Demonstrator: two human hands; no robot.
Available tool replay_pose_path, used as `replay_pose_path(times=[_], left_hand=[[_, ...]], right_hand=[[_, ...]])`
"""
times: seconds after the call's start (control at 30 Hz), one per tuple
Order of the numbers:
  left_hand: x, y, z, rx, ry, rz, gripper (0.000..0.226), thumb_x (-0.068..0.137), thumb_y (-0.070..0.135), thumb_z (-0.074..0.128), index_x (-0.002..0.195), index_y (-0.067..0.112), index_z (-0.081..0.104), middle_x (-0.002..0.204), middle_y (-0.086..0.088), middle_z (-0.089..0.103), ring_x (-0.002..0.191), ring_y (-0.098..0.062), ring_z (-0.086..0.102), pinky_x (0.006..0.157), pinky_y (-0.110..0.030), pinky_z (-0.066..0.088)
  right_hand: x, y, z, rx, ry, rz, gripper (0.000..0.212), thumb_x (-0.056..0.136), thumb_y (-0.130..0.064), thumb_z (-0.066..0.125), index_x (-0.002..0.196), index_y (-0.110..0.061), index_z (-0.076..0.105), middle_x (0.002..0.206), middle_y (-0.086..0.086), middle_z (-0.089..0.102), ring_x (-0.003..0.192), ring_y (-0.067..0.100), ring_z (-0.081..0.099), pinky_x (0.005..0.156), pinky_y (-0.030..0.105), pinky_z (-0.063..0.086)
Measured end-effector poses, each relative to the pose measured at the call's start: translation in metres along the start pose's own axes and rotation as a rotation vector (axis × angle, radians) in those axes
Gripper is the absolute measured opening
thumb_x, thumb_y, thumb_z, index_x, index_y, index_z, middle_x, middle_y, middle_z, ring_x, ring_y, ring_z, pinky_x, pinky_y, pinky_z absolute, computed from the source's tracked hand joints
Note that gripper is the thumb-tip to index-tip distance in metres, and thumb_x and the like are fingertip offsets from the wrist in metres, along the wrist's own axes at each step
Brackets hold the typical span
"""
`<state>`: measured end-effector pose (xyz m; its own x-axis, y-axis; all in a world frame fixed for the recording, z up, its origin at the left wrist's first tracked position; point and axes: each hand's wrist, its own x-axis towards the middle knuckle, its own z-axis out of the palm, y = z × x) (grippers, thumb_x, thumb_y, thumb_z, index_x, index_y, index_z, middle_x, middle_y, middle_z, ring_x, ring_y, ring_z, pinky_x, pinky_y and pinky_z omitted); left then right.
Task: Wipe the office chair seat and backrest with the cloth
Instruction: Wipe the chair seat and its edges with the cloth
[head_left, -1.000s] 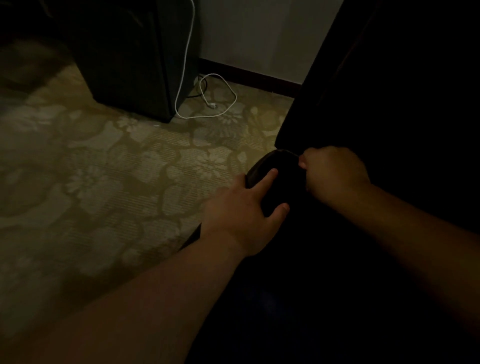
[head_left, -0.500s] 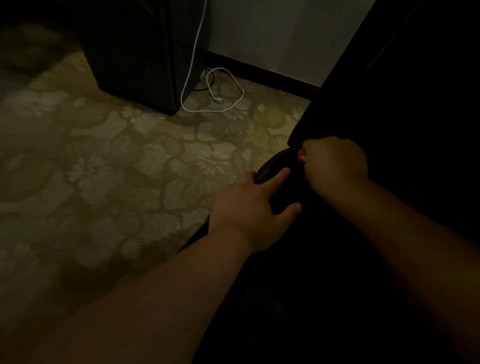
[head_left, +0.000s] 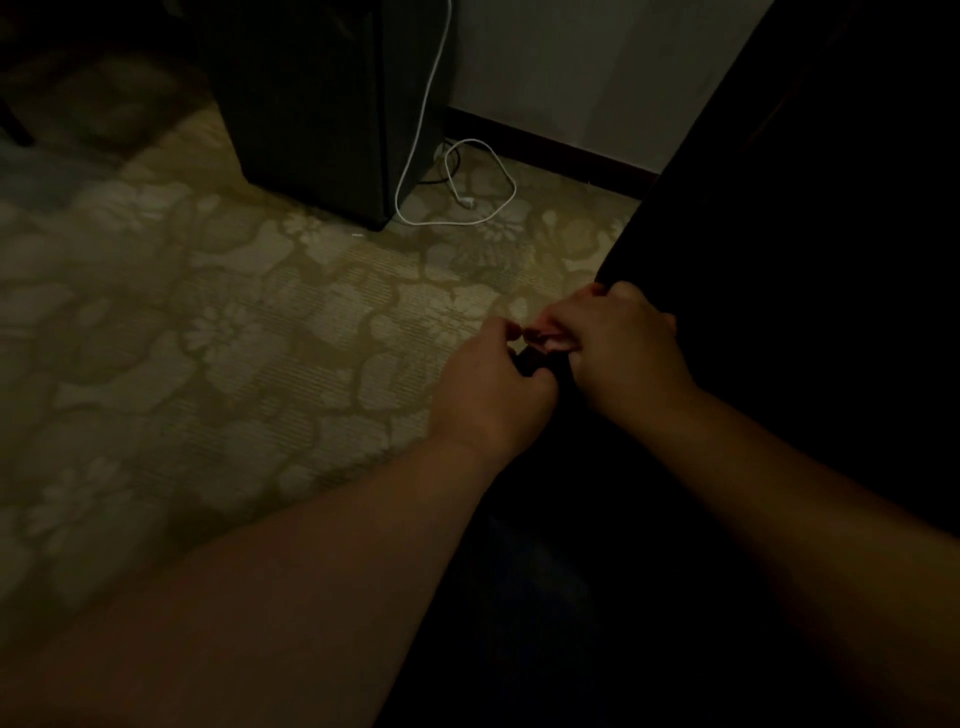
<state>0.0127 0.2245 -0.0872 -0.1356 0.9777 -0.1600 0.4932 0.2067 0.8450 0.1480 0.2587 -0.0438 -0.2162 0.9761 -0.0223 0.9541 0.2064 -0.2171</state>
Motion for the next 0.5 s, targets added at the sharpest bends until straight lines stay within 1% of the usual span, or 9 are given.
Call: replay_pose_path(times=[0.07,0.13,0.17,0.23,0.3,0.33,0.4,0.47,0.5], left_hand=[[0.000,-0.002,-0.009,-0.038,-0.065,-0.006,0.057,0.088,0.042,0.078,0.139,0.026,0.056,0.119,0.007,0.069,0.101,-0.008,0.067,0.082,-0.025,0.051],[-0.010,-0.013,-0.027,0.021,-0.193,0.059,0.064,0.086,0.045,0.081,0.141,0.029,0.054,0.122,0.009,0.066,0.106,-0.008,0.067,0.083,-0.021,0.050],[-0.018,-0.024,-0.038,0.091,-0.247,0.077,0.065,0.086,0.048,0.079,0.143,0.031,0.053,0.124,0.010,0.067,0.106,-0.007,0.067,0.083,-0.020,0.049],[-0.036,-0.051,-0.058,0.162,-0.311,-0.019,0.073,0.085,0.065,0.073,0.147,0.033,0.049,0.125,0.008,0.069,0.102,-0.006,0.068,0.084,-0.022,0.051],[-0.051,-0.070,-0.074,0.089,-0.270,-0.205,0.092,0.073,0.083,0.066,0.147,0.031,0.049,0.118,0.006,0.071,0.099,-0.010,0.071,0.092,-0.032,0.057],[-0.056,-0.076,-0.078,0.069,-0.248,-0.254,0.093,0.072,0.085,0.063,0.146,0.030,0.051,0.114,0.006,0.072,0.098,-0.012,0.072,0.095,-0.038,0.058],[-0.067,-0.078,-0.080,0.115,-0.246,-0.237,0.074,0.085,0.078,0.059,0.141,0.029,0.056,0.111,0.007,0.072,0.096,-0.012,0.071,0.094,-0.040,0.058],[-0.081,-0.074,-0.081,0.196,-0.227,-0.174,0.056,0.094,0.070,0.055,0.132,0.030,0.061,0.114,0.005,0.072,0.097,-0.010,0.069,0.093,-0.037,0.056],[-0.090,-0.073,-0.083,0.225,-0.229,-0.158,0.054,0.095,0.069,0.054,0.131,0.031,0.062,0.117,0.006,0.072,0.101,-0.011,0.068,0.095,-0.038,0.055]], right_hand=[[-0.026,0.003,0.004,0.125,0.049,-0.047,0.033,0.092,-0.043,0.051,0.117,-0.046,0.072,0.110,-0.016,0.062,0.110,0.018,0.052,0.098,0.050,0.045],[-0.059,0.010,0.015,0.164,0.155,-0.099,0.033,0.087,-0.035,0.061,0.117,-0.043,0.074,0.118,-0.016,0.072,0.097,0.013,0.051,0.087,0.044,0.046],[-0.078,0.011,0.022,0.148,0.205,-0.104,0.036,0.084,-0.028,0.068,0.117,-0.040,0.075,0.117,-0.016,0.074,0.093,0.012,0.049,0.083,0.039,0.040],[-0.112,0.011,0.033,0.137,0.263,-0.120,0.051,0.072,-0.011,0.078,0.118,-0.034,0.077,0.114,-0.016,0.075,0.091,0.013,0.049,0.079,0.033,0.028],[-0.133,0.007,0.036,0.176,0.268,-0.131,0.059,0.067,0.000,0.078,0.117,-0.032,0.078,0.114,-0.016,0.075,0.092,0.011,0.051,0.082,0.030,0.028],[-0.138,0.005,0.036,0.193,0.266,-0.130,0.058,0.068,0.001,0.076,0.115,-0.033,0.079,0.114,-0.016,0.075,0.094,0.009,0.051,0.086,0.025,0.027],[-0.140,0.000,0.031,0.216,0.221,-0.100,0.051,0.074,-0.008,0.069,0.115,-0.036,0.079,0.117,-0.017,0.075,0.099,0.005,0.050,0.089,0.013,0.020],[-0.141,-0.004,0.027,0.220,0.136,-0.021,0.043,0.084,-0.027,0.058,0.120,-0.043,0.075,0.121,-0.016,0.070,0.105,0.005,0.048,0.094,0.005,0.016],[-0.144,-0.004,0.026,0.218,0.087,0.015,0.041,0.088,-0.035,0.055,0.124,-0.048,0.071,0.122,-0.015,0.066,0.107,0.009,0.050,0.099,0.008,0.021]])
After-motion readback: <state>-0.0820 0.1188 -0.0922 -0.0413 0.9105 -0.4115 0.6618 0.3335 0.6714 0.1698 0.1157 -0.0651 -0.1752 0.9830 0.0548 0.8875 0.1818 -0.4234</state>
